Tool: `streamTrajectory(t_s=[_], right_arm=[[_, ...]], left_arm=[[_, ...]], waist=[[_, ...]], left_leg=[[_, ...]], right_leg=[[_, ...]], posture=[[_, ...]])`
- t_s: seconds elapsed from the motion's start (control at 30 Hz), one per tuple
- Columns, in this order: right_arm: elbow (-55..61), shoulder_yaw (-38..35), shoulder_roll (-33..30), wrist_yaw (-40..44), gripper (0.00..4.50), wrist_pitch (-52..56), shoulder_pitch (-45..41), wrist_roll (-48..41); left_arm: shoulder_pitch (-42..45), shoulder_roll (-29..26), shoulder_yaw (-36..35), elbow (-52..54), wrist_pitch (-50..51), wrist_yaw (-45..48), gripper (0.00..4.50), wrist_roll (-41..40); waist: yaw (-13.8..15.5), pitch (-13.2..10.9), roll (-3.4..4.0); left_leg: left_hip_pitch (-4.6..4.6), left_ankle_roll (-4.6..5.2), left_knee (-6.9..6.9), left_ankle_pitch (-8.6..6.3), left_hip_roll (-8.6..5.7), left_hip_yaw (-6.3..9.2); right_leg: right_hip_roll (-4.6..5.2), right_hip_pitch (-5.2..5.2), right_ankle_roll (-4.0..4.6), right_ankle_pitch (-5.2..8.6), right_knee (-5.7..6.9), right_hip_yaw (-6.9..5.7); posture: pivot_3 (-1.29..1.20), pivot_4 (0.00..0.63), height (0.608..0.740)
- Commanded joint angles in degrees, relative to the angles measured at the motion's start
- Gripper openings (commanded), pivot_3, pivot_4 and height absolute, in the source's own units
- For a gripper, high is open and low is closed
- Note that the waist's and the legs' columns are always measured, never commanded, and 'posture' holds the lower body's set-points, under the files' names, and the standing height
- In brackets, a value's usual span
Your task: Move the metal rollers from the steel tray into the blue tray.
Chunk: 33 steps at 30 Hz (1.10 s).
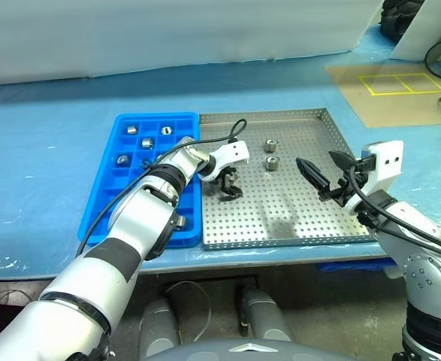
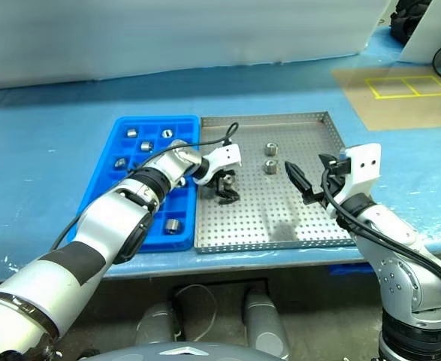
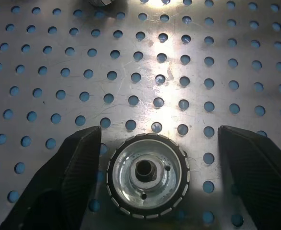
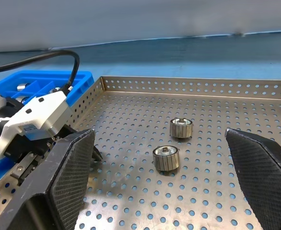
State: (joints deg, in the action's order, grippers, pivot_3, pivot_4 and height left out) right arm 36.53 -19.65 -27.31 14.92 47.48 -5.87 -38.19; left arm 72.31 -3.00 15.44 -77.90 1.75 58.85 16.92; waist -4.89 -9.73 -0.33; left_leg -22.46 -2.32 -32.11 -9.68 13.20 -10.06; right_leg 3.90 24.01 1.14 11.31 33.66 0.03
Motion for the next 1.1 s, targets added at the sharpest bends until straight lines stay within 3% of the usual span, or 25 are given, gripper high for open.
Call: streamTrajectory(t_s=[0.03, 0.1, 0.3, 0.37, 0.77, 1.1], right_arm=[[1.6, 0.2, 0.0, 0.1, 4.50, -1.4, -0.7, -0.7], [1.2, 0.5, -0.1, 0.3, 4.50, -1.6, -1.0, -0.6], [-0.4, 1.2, -0.4, 0.8, 4.50, -2.1, -2.5, -0.2], [-0.9, 1.6, -0.4, 1.1, 4.50, -2.4, -3.1, -0.1], [-5.8, 5.8, -0.5, 4.1, 4.50, -3.6, -9.0, 0.9], [-11.2, 11.0, 1.1, 8.3, 4.50, -3.8, -20.0, 0.2]], left_arm=[[-0.4, -1.4, 0.4, -0.1, 0.7, 0.4, 2.92, 1.3], [-0.3, -1.9, 0.8, -0.1, 1.2, 2.0, 2.28, 1.7], [-0.4, -3.7, 1.1, 0.2, 0.7, 8.0, 2.28, 1.9], [-0.2, -3.9, 0.1, 0.4, 0.7, 9.7, 1.74, 0.8], [0.2, -7.9, -3.3, 1.5, -0.9, 13.7, 1.73, -2.0], [4.8, -17.8, -11.6, 7.4, -8.4, 26.9, 1.73, -11.9]], waist=[[-0.5, 0.0, 0.00], [-0.7, 0.0, 0.01], [-1.6, 0.0, 0.01], [-2.0, 0.0, 0.01], [-2.3, 0.0, 0.03], [-1.1, -0.1, 0.11]], left_leg=[[-0.01, 0.04, 0.01, -0.02, -0.07, 0.00], [-0.07, 0.16, 0.01, -0.09, -0.24, 0.00], [-0.18, 0.35, 0.00, -0.20, -0.37, 0.00], [-0.18, 0.35, 0.02, -0.20, -0.36, 0.00], [-0.39, 0.60, 0.08, -0.17, -0.32, 0.00], [-0.34, 0.38, 0.09, -0.19, -0.32, -0.02]], right_leg=[[0.08, 0.00, 0.00, 0.00, 0.00, -0.01], [0.29, 0.01, -0.01, 0.00, 0.00, -0.05], [0.42, 0.03, 0.05, -0.04, -0.12, -0.04], [0.42, 0.03, 0.05, -0.04, -0.12, -0.06], [0.40, 0.25, 0.21, -0.14, -0.10, -0.07], [0.41, 0.28, 0.25, -0.16, 0.07, -0.04]], posture=[[-0.67, 0.150, 0.740], [-0.66, 0.150, 0.740], [-0.64, 0.150, 0.740], [-0.63, 0.150, 0.740], [-0.55, 0.150, 0.740], [-0.43, 0.150, 0.740]])
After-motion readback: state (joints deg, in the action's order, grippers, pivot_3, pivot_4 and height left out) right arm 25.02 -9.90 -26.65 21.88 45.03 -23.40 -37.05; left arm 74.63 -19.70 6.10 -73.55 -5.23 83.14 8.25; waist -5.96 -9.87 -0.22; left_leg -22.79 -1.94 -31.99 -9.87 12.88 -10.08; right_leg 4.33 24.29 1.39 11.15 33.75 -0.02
